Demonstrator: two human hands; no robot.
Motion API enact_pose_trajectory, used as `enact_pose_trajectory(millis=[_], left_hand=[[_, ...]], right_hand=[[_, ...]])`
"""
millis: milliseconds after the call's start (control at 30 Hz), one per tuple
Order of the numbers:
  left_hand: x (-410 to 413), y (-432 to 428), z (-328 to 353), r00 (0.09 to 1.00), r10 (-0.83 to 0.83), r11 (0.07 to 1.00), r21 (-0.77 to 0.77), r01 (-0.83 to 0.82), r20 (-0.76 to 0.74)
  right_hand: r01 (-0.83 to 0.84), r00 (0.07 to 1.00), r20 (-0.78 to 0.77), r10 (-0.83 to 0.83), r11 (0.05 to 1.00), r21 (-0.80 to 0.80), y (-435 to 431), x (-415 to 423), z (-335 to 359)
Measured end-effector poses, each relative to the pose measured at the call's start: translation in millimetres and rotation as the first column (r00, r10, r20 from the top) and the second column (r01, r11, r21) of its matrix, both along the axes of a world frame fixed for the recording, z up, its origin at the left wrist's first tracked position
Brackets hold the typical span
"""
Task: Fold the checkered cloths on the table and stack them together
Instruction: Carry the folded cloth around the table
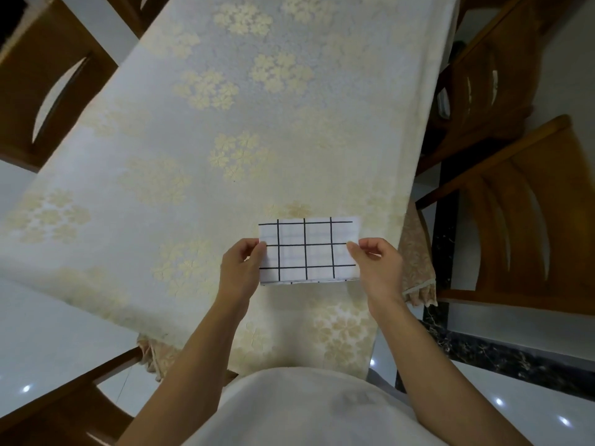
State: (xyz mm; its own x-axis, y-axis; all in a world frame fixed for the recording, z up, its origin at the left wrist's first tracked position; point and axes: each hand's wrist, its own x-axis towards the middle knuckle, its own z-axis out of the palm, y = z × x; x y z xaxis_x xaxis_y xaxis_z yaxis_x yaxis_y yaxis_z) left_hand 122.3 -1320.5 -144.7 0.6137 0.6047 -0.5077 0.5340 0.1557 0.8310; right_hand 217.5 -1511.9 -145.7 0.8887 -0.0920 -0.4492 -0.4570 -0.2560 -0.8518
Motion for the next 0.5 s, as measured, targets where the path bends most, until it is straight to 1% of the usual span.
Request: enact_pose_trajectory(millis=[133,300,500], left_hand=[[-1,-3,9,1.0,0.0,0.998,0.055,0.0,0.011],[-6,-4,12,1.0,0.011,0.997,0.077,-0.012,0.022],[-16,-6,9,1.0,0.001,0.997,0.083,-0.003,0.026]], right_hand=[[0.039,0.999,-0.038,-0.036,0.996,0.079,-2,-2,6],[0.048,0.997,-0.074,-0.036,0.984,0.17,-4,-8,8],[0.03,0.997,-0.07,-0.02,0.989,0.142,-6,-19,12]])
